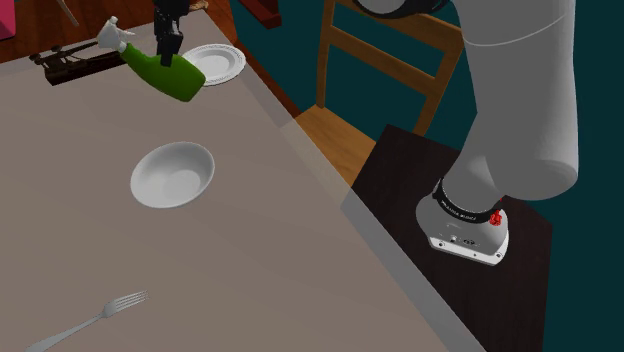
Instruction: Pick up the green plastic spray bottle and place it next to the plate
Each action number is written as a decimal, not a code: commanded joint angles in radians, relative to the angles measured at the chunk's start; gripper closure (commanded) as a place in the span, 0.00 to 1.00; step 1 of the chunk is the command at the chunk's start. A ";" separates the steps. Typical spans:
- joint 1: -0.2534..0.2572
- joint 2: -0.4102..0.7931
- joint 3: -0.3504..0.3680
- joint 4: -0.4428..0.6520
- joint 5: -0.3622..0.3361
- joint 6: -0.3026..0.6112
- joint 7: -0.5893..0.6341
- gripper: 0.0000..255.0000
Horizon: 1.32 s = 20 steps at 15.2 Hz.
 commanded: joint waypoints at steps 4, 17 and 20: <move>-0.001 0.019 0.010 -0.031 0.021 0.043 -0.032 1.00; -0.010 0.080 0.036 -0.071 0.071 0.126 -0.101 1.00; -0.010 0.080 0.036 -0.071 0.071 0.126 -0.101 1.00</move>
